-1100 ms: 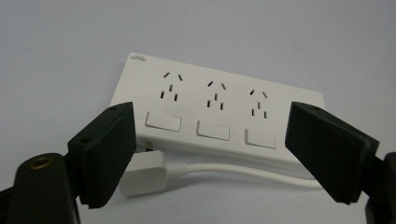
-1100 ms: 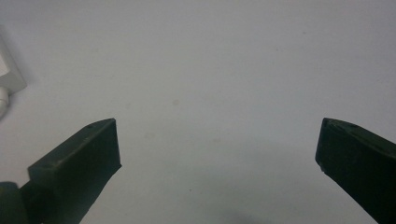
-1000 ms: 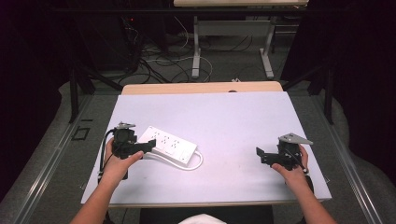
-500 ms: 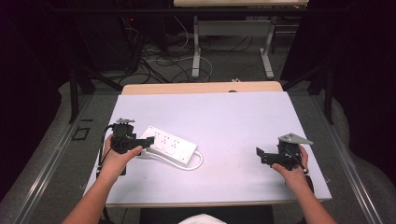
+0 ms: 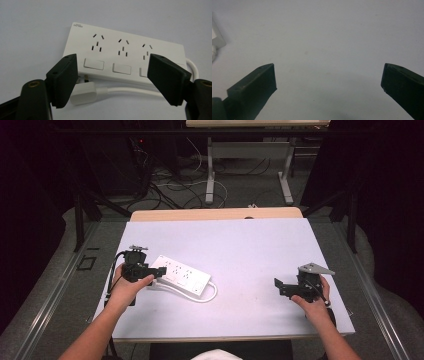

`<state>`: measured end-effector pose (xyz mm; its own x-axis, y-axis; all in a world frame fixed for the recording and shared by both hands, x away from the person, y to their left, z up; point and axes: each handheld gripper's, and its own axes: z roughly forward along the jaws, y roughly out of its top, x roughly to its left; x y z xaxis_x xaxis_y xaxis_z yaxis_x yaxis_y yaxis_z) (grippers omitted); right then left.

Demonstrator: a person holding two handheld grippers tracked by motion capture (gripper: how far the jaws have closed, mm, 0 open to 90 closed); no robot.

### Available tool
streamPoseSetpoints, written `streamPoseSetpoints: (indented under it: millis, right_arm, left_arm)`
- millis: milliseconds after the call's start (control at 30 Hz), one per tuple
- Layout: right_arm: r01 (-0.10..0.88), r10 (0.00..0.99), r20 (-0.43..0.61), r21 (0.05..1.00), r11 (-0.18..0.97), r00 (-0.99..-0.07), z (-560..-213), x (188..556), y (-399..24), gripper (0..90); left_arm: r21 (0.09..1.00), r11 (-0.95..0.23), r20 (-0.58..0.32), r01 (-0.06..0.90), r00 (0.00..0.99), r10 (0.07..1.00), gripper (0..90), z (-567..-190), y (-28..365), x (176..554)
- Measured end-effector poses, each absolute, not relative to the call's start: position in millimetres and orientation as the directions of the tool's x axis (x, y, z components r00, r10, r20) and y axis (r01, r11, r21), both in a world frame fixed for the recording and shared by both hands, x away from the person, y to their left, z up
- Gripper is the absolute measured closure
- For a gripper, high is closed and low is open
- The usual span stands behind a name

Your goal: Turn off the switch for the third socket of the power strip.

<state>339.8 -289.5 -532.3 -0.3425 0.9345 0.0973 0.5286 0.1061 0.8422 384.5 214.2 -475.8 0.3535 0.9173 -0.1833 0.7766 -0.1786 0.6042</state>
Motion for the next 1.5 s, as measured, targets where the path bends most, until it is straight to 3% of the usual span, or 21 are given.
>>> streamPoseSetpoints:
  millis: [467,1033,1500]
  right_arm:
    - [0.536,0.932,0.11,0.839,0.099,-0.344,-533.6,340.7,-290.2,0.0]
    - [0.54,0.931,0.114,0.836,0.098,-0.346,-535.4,341.9,-290.7,0.0]
    - [0.546,0.93,0.121,0.832,0.095,-0.346,-536.6,342.6,-291.3,0.0]
  left_arm:
    - [0.581,-0.215,-0.161,0.785,0.37,0.915,43.9,-479.5,215.6,391.5]
    - [0.543,-0.22,-0.14,0.81,0.346,0.928,50.0,-485.6,218.3,403.1]
    - [0.498,-0.231,-0.134,0.836,0.338,0.932,66.0,-497.5,217.2,420.1]
